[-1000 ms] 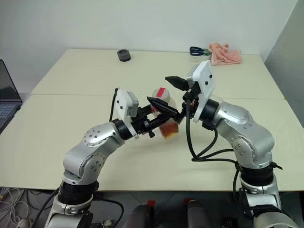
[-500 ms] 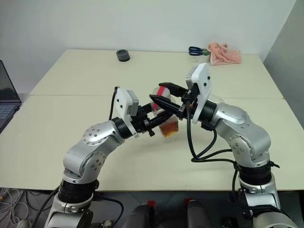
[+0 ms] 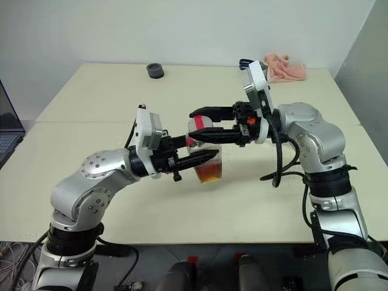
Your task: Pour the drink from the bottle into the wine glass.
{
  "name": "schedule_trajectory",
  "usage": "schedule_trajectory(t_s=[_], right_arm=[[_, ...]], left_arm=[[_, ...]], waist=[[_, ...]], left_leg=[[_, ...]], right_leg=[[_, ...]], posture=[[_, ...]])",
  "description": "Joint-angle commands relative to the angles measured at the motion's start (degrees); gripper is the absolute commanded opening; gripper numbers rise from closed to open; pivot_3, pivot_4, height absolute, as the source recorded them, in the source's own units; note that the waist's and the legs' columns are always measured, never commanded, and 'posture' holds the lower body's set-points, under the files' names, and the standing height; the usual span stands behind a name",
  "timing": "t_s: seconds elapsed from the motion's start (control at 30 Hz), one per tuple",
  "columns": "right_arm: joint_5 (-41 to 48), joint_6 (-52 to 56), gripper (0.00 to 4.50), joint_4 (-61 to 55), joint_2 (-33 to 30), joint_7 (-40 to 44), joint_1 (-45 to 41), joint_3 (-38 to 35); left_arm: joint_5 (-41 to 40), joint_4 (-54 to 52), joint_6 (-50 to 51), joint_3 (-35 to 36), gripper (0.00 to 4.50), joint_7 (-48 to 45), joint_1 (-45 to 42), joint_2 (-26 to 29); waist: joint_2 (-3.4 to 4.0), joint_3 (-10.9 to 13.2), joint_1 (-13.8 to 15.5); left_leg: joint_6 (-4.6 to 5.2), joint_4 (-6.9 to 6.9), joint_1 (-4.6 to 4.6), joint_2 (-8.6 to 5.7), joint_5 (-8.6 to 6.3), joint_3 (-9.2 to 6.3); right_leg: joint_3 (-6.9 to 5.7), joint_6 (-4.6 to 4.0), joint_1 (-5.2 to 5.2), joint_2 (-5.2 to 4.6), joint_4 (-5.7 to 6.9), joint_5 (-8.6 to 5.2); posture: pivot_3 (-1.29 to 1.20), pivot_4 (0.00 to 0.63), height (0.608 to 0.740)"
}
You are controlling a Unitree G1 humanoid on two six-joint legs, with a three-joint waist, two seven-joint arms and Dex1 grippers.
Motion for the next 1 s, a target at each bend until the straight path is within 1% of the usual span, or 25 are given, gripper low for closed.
schedule_trajectory(t_s=[0.03,0.2,0.23,0.47,0.7,0.83,1.0], right_arm=[[-1.53,-2.04,2.60,1.56,-0.33,1.76,-3.38,-0.45],[0.07,1.51,4.30,-0.87,-3.50,3.33,-1.64,-2.24],[0.53,2.20,4.48,-1.70,-4.07,3.43,-1.17,-2.48],[2.66,5.52,4.48,-4.76,-5.76,2.55,0.17,-3.69],[3.03,7.03,4.48,-7.24,-6.66,-0.85,1.63,-5.63],[5.28,10.51,4.48,-9.78,-7.41,-4.93,3.59,-8.29],[6.45,11.67,4.48,-13.44,-7.65,-9.74,7.14,-10.89]], left_arm=[[-2.54,-3.62,-0.37,-1.73,1.80,-2.49,-1.69,-0.38],[-2.37,-3.39,-0.82,-1.64,1.80,-2.26,-0.83,-0.22],[-2.41,-3.47,-0.87,-1.70,1.80,-2.22,-0.68,-0.22],[-2.25,-2.73,-1.44,-2.33,1.80,-2.33,-0.77,-0.61],[-1.84,-2.25,-1.75,-2.16,1.80,-1.93,-0.67,-1.12],[-1.48,-2.11,-2.00,-1.52,1.80,-0.64,-0.10,-1.39],[-0.41,-0.82,-2.80,-0.99,1.80,1.36,-0.30,-2.29]], waist=[[0.00,0.00,0.03],[0.00,0.01,0.07],[0.00,0.01,0.08],[0.01,0.01,0.02],[0.01,0.01,0.07],[0.00,0.01,0.16],[0.00,0.01,0.16]], left_leg=[[0.00,0.00,-0.01,0.00,0.00,0.00],[-0.01,-0.02,-0.03,-0.01,0.00,-0.02],[-0.01,-0.02,-0.04,-0.01,0.00,-0.02],[0.00,-0.01,-0.01,0.01,0.00,-0.01],[0.00,-0.01,-0.03,-0.01,0.00,0.00],[0.00,-0.01,-0.04,-0.01,0.00,-0.01],[0.00,0.00,-0.02,-0.01,0.00,0.00]], right_leg=[[0.00,0.00,0.00,0.00,0.00,0.00],[-0.01,0.00,-0.01,-0.04,-0.02,0.00],[-0.01,0.00,-0.01,-0.05,-0.03,0.00],[0.01,0.00,-0.01,-0.02,0.00,0.00],[0.01,0.00,-0.01,-0.03,-0.02,0.00],[0.00,0.00,-0.01,-0.05,-0.02,0.00],[0.01,0.00,-0.01,-0.03,0.00,0.00]], posture=[[0.00,0.150,0.740],[0.00,0.150,0.740],[0.00,0.150,0.740],[0.00,0.150,0.740],[0.00,0.150,0.740],[0.00,0.150,0.740],[0.00,0.150,0.740]])
